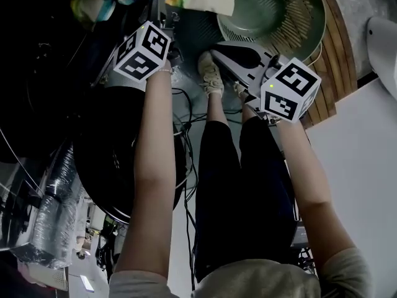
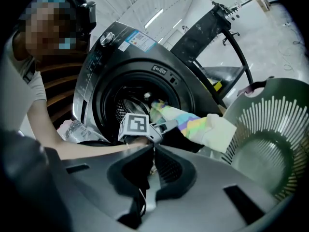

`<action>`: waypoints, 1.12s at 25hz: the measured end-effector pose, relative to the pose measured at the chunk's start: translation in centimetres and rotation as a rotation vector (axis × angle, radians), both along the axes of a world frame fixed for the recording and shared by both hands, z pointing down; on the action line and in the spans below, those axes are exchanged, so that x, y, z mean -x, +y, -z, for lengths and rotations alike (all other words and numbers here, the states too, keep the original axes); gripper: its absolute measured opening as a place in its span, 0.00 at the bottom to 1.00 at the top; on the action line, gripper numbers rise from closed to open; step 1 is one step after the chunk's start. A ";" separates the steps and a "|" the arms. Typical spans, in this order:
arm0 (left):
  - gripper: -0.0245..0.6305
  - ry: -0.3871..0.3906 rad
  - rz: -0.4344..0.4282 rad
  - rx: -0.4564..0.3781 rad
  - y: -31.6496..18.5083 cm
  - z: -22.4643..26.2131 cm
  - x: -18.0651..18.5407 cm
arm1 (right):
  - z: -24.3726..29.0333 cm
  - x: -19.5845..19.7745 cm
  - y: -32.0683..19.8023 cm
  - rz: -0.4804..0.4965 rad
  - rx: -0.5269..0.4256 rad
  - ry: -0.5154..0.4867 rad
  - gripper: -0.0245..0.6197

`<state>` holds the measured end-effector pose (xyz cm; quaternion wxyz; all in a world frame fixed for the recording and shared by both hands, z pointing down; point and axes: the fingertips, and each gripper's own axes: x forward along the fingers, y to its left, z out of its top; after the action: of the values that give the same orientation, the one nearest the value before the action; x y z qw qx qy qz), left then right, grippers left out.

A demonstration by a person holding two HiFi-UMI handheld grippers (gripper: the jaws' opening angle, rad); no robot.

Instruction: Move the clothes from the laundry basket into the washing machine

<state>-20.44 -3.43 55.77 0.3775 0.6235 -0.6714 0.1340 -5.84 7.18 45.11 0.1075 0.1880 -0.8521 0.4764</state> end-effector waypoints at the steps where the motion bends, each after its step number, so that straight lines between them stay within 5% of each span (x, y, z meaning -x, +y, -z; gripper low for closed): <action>1: 0.50 0.008 -0.022 0.017 0.0 -0.8 -0.8 | -0.1 -0.1 -0.1 -0.002 -0.003 0.004 0.06; 3: 0.48 0.006 -0.044 0.036 -0.3 -2.0 -1.5 | -0.2 -0.2 -0.3 0.000 -0.007 0.006 0.06; 5: 0.25 -0.029 -0.032 0.065 -0.5 -2.9 -1.0 | -0.5 -0.2 -0.3 0.002 -0.005 0.005 0.06; 8: 0.07 -0.083 -0.002 0.084 -1.2 -3.1 0.8 | -1.0 -0.3 0.0 0.000 0.000 0.013 0.06; 20: 0.06 -0.264 0.249 -0.224 -5.1 7.5 13.3 | -0.8 -0.3 0.0 0.018 0.004 0.009 0.06; 25: 0.06 -0.319 0.292 -0.320 -7.1 10.2 15.0 | -0.9 -0.1 -0.1 0.018 0.007 0.001 0.06; 26: 0.08 -0.300 0.289 -0.309 -7.3 9.6 14.8 | -0.9 0.0 0.0 0.019 0.007 -0.001 0.06; 28: 0.31 -0.211 0.275 -0.243 -7.2 7.0 13.9 | -0.9 0.1 0.2 0.020 0.011 -0.002 0.06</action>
<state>-34.38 -10.60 48.78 0.2419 0.5494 -0.7972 0.0640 -5.91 7.37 46.04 0.1122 0.1784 -0.8515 0.4802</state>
